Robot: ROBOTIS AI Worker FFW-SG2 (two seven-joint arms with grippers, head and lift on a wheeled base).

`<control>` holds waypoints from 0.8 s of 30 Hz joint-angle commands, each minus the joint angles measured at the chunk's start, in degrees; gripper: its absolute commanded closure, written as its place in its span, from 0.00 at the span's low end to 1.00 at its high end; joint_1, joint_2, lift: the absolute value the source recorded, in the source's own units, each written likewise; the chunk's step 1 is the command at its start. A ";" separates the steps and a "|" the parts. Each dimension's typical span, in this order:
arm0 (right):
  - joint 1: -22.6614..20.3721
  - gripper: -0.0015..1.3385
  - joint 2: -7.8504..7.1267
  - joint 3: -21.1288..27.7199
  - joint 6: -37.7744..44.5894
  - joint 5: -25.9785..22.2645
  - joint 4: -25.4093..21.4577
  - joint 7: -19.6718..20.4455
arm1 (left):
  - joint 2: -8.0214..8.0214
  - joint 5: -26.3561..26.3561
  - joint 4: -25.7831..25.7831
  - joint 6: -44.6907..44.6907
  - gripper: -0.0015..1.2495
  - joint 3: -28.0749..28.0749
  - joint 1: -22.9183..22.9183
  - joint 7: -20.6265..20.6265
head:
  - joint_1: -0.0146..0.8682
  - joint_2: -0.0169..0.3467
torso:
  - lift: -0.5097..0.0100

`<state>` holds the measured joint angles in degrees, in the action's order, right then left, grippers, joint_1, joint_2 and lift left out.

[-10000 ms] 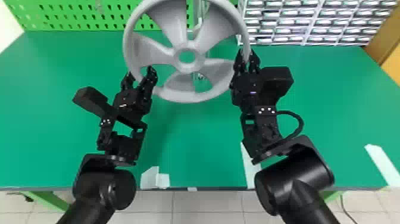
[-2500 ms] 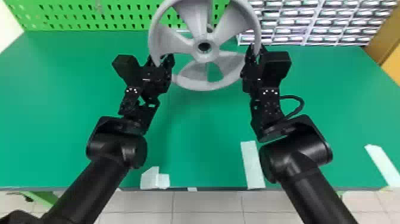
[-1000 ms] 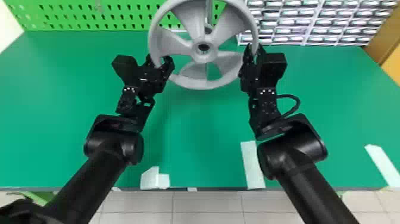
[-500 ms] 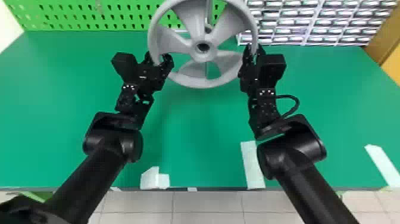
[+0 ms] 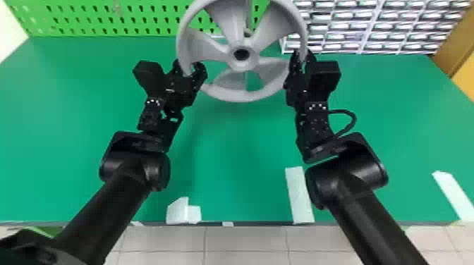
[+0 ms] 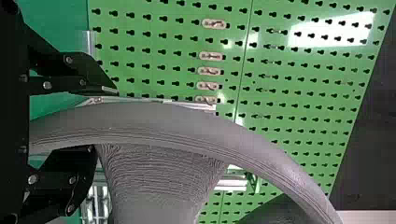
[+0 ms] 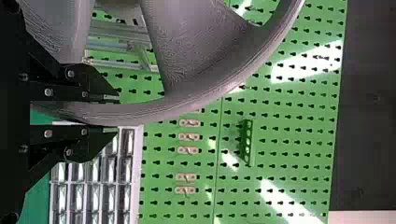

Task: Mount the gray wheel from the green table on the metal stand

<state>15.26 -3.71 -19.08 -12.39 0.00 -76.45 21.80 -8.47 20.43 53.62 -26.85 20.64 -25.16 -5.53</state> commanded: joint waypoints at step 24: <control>1.97 0.83 -0.16 -1.05 -0.61 -0.35 2.80 0.00 | 0.38 0.22 -3.35 -1.71 0.69 -0.07 -1.82 0.00 | 1.00 0.19 | 0.79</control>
<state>16.93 -3.86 -19.82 -12.82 -0.18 -74.40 21.80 -8.08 20.60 51.14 -28.16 20.47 -26.82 -5.53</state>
